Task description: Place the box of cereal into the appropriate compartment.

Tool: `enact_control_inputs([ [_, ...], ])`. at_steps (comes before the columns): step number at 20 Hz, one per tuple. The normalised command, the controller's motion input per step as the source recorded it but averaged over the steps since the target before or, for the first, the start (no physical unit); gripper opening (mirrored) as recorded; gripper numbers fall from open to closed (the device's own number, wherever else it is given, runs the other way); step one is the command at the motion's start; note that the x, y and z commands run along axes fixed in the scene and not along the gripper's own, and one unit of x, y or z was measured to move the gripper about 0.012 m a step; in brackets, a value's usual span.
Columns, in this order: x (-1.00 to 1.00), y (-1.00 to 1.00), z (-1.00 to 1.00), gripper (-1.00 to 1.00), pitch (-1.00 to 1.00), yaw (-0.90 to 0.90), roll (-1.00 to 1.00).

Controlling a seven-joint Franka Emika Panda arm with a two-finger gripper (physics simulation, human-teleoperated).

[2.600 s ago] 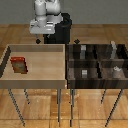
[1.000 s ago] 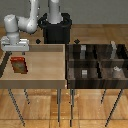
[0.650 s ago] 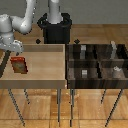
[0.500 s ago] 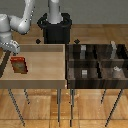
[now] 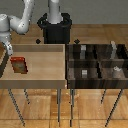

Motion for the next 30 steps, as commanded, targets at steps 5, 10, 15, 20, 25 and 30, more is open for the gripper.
enact_control_inputs([
  [5, 0.0, 0.0, 0.0, 1.0, 0.0, -0.15, 0.0],
  [10, 0.0, 0.0, 0.0, 1.0, 0.0, -0.56, 0.0],
  [15, 0.0, 0.0, 0.0, 1.0, 0.0, -0.61, 0.0],
  [20, 0.0, 0.0, 0.0, 1.0, 0.0, 0.0, 0.0],
  [25, 0.8, 0.0, 0.0, 1.0, 0.0, 0.0, 0.0],
  [30, 0.2, 0.0, 0.0, 1.0, 0.0, 0.0, 0.0],
])
